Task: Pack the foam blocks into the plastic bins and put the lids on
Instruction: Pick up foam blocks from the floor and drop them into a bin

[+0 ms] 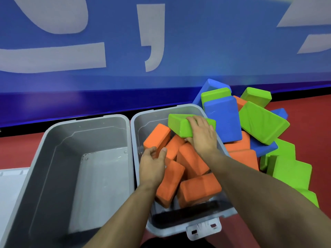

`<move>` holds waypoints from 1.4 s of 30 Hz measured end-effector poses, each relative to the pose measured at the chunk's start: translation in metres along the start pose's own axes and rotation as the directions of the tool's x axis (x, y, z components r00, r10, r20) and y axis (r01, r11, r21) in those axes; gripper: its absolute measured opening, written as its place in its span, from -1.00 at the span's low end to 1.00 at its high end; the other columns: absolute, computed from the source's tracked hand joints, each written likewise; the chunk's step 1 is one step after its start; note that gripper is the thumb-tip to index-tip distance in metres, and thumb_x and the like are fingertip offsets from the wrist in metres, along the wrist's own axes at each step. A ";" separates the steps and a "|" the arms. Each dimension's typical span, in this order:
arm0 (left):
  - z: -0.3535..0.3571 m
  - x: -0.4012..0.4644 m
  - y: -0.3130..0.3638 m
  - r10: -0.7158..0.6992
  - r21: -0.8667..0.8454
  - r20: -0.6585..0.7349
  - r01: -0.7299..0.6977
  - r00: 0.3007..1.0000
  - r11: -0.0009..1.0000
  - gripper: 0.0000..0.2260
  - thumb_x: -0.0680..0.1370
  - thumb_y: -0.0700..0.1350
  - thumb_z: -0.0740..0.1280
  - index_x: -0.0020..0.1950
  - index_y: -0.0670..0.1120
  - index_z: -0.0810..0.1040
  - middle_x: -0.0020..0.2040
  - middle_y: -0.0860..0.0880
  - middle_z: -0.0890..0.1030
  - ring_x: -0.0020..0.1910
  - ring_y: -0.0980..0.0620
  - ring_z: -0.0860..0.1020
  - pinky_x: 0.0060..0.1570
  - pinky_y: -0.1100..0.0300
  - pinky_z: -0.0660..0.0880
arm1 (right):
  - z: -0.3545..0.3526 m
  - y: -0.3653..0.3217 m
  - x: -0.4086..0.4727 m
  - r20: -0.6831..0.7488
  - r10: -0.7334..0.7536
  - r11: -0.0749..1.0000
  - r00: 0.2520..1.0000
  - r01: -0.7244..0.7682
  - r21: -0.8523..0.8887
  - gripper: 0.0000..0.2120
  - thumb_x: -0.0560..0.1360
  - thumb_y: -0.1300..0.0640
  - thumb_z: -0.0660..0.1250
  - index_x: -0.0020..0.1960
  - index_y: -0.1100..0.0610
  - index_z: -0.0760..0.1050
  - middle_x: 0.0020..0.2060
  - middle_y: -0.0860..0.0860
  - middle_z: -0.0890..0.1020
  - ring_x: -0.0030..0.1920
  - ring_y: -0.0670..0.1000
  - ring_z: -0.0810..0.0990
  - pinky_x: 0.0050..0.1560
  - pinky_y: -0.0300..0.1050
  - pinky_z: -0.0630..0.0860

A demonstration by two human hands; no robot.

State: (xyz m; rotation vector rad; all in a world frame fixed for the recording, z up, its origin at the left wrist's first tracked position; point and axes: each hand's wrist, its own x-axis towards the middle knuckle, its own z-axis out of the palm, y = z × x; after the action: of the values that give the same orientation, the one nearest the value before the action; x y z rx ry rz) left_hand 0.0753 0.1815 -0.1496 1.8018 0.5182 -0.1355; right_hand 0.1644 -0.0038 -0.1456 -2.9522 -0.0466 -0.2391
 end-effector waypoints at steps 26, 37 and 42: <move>0.079 -0.069 0.001 0.226 0.378 0.366 -0.366 0.903 0.850 -0.48 0.57 0.11 0.40 0.43 -0.13 0.45 0.35 -0.13 0.53 0.27 -0.08 0.53 0.34 0.01 0.41 | -0.034 0.153 -0.151 0.254 0.196 0.963 0.947 -0.235 0.132 -0.39 0.51 -0.03 0.43 0.50 0.01 0.32 0.40 0.01 0.38 0.36 0.14 0.45 0.30 0.08 0.45; 0.153 -0.066 -0.023 0.163 0.403 0.431 -0.351 0.888 0.845 -0.50 0.56 0.14 0.39 0.43 -0.06 0.45 0.32 -0.04 0.54 0.26 -0.02 0.55 0.35 -0.03 0.44 | 0.009 0.240 -0.133 0.393 0.204 0.965 0.896 -0.252 0.073 -0.38 0.54 -0.04 0.40 0.52 0.07 0.29 0.50 0.05 0.35 0.43 0.16 0.41 0.40 0.09 0.38; 0.157 -0.054 -0.051 0.150 0.441 0.404 -0.336 0.902 0.832 -0.57 0.59 0.11 0.36 0.40 -0.04 0.49 0.32 -0.04 0.57 0.29 -0.01 0.52 0.36 0.10 0.38 | 0.051 0.245 -0.087 0.371 0.234 0.960 0.899 -0.274 0.058 -0.43 0.63 -0.05 0.24 0.58 0.07 0.20 0.57 0.05 0.26 0.55 0.14 0.21 0.49 0.07 0.24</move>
State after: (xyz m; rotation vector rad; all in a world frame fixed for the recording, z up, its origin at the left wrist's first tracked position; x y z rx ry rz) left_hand 0.0330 0.0293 -0.2220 2.2724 -0.0290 -0.4420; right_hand 0.0976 -0.2371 -0.2522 -2.8102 0.2693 0.3340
